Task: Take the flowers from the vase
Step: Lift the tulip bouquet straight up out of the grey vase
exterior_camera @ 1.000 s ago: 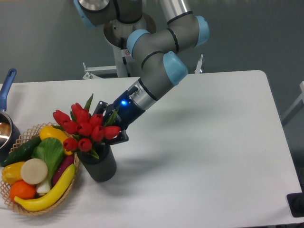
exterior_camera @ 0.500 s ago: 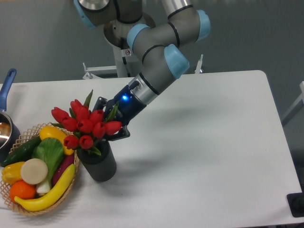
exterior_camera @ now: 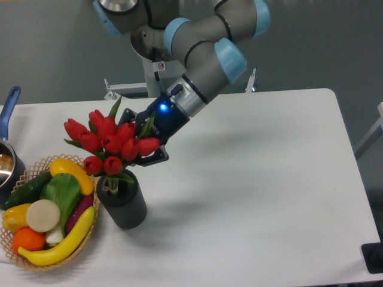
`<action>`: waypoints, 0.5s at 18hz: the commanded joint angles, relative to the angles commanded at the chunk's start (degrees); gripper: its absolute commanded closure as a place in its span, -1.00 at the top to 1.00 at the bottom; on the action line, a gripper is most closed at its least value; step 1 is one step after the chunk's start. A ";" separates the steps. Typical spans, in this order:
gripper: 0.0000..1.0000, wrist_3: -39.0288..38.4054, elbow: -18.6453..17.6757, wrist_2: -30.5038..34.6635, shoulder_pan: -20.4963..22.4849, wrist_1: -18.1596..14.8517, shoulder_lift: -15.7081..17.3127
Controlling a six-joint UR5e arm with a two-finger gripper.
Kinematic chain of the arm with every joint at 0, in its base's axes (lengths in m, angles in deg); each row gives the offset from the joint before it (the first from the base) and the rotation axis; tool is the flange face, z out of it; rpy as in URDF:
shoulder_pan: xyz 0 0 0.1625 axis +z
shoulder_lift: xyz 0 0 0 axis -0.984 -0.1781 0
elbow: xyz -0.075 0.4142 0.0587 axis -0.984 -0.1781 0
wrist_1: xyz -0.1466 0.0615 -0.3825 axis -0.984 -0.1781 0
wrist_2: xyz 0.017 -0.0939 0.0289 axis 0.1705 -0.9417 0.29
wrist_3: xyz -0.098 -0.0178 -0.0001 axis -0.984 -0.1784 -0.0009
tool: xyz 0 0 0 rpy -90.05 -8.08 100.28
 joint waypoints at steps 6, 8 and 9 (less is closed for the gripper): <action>-0.26 -2.81 0.62 0.00 1.23 -0.35 1.58; -0.26 -2.82 0.70 -0.09 1.58 -0.35 1.67; -0.26 -2.90 0.79 -0.52 1.84 -0.35 1.85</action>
